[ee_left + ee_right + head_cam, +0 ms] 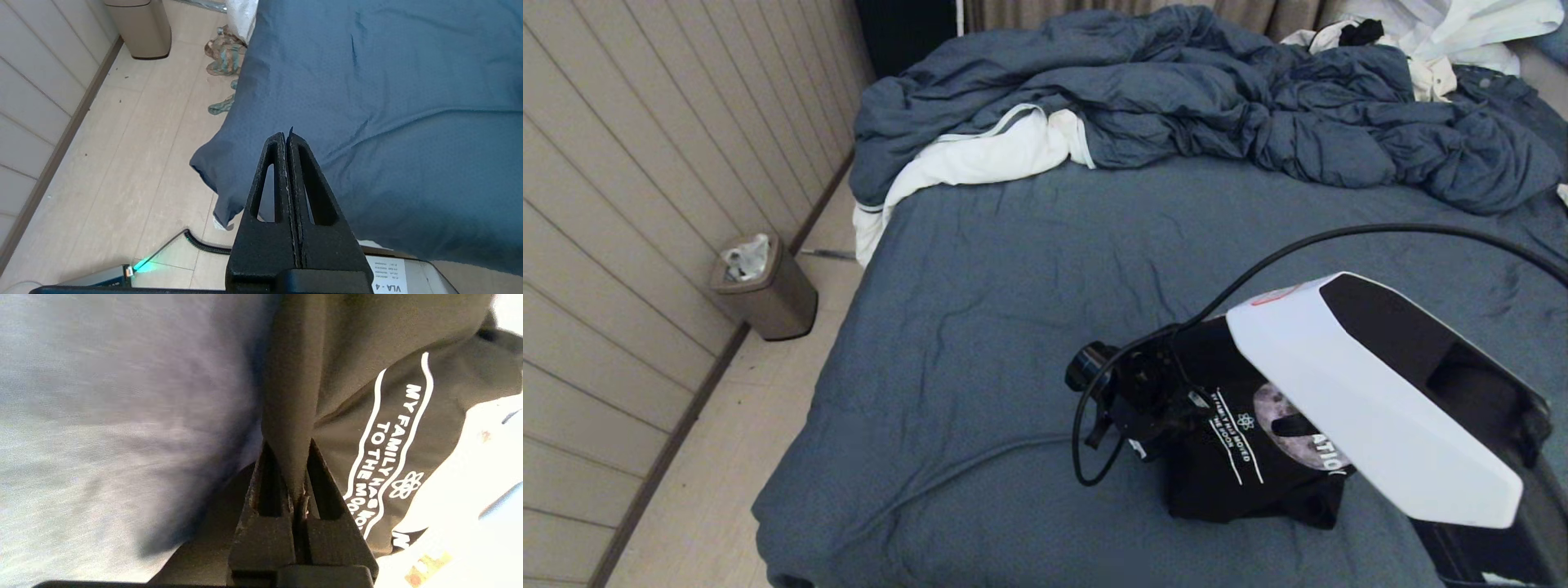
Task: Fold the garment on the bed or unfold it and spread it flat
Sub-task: Unford the black T-shirt
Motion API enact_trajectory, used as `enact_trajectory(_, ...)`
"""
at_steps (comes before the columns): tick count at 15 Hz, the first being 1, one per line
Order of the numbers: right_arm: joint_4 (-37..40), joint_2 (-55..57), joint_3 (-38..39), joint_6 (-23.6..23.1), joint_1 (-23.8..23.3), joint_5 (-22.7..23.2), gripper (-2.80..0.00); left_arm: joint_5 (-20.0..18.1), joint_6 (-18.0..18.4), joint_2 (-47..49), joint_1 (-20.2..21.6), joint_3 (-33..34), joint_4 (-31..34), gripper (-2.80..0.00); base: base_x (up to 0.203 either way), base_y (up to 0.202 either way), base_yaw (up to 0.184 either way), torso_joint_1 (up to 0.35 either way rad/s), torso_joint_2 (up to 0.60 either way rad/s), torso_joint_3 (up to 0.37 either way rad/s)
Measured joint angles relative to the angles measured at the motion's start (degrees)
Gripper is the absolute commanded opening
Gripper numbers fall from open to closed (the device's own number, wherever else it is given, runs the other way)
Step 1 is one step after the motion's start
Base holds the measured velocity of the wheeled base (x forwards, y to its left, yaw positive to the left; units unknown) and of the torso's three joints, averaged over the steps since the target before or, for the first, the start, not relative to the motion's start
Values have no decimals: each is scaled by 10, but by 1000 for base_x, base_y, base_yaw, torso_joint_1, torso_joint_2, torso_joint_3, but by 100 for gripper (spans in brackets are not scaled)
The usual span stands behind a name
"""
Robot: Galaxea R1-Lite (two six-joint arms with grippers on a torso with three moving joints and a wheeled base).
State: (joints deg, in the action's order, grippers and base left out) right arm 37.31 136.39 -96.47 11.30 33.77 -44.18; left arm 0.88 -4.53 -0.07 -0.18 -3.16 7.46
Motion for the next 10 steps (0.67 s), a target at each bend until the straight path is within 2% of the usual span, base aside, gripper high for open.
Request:
enact_trajectory(5,5,-14,-41,-7,50,1,-280,0,0,0,0,0,0,-280,0,0,0,0,0,0)
enact_trajectory(10,8,-2,-140,-40,129,2,-280,0,0,0,0,0,0,-280,0,0,0,0,0,0)
